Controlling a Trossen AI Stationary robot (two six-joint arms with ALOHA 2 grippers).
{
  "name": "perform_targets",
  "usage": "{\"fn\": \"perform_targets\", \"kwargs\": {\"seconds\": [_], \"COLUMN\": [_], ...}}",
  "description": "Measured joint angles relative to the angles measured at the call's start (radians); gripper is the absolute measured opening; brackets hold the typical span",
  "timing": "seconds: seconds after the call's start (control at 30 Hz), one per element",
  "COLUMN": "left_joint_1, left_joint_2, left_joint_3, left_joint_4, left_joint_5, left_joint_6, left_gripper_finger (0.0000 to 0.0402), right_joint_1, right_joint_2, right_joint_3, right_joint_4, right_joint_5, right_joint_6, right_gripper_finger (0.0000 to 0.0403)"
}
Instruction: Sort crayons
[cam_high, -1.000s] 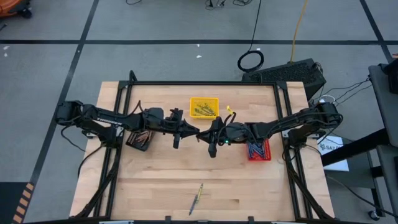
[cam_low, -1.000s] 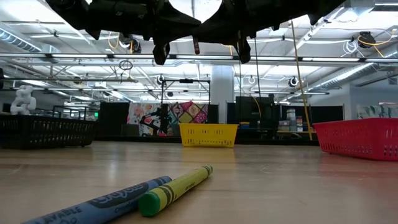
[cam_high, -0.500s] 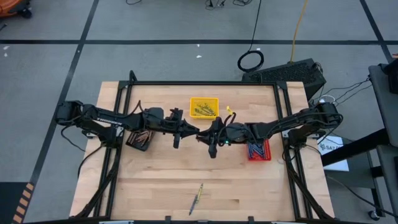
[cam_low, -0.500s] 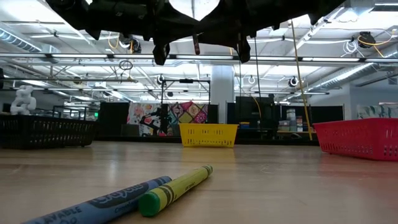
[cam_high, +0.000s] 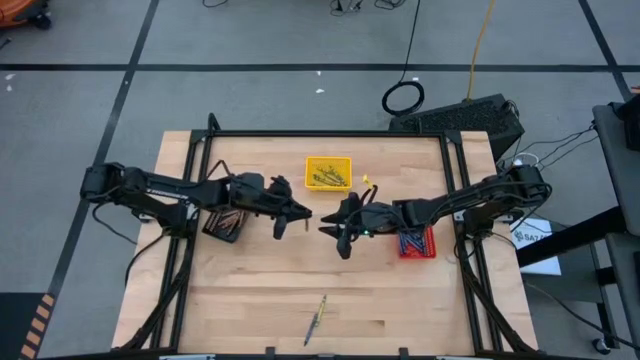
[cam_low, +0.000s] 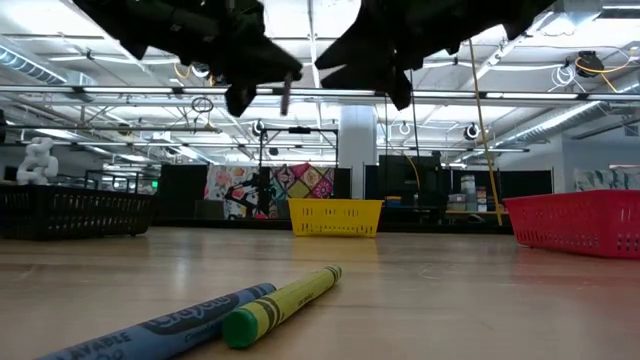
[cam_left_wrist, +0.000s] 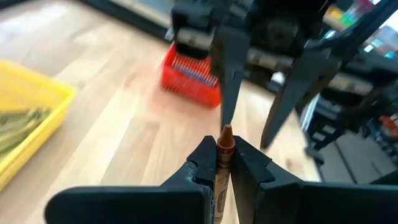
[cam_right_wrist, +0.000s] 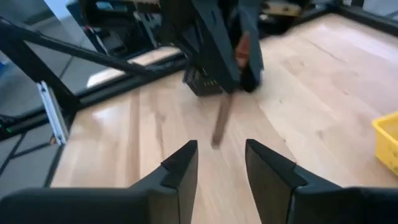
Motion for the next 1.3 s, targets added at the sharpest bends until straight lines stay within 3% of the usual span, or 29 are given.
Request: {"fn": "perform_targets", "kwargs": {"seconds": [0.3, 0.5, 0.83, 1.13, 1.3], "left_joint_1": [0.013, 0.013, 0.013, 0.028, 0.077], "left_joint_2": [-0.114, -0.159, -0.214, -0.374, -0.450], "left_joint_3": [0.000, 0.000, 0.000, -0.001, 0.000], "left_joint_4": [-0.416, -0.721, -0.965, -1.047, -1.175], "left_joint_5": [-0.055, -0.103, -0.104, -0.048, -0.060], "left_joint_6": [-0.027, -0.073, -0.123, -0.186, -0.187], "left_gripper_finger": [0.0024, 0.0024, 0.0025, 0.0025, 0.0025], "right_joint_1": [-0.003, -0.003, -0.003, -0.003, -0.003], "right_joint_2": [0.000, 0.000, 0.000, 0.000, 0.000], "right_joint_3": [0.000, 0.000, 0.000, 0.000, 0.000], "right_joint_4": [-0.149, -0.148, -0.164, -0.179, -0.184], "right_joint_5": [0.001, 0.003, 0.003, 0.004, 0.005], "right_joint_6": [0.037, 0.053, 0.052, 0.044, 0.044], "right_gripper_finger": [0.0119, 0.0119, 0.0118, 0.0118, 0.0118]}}
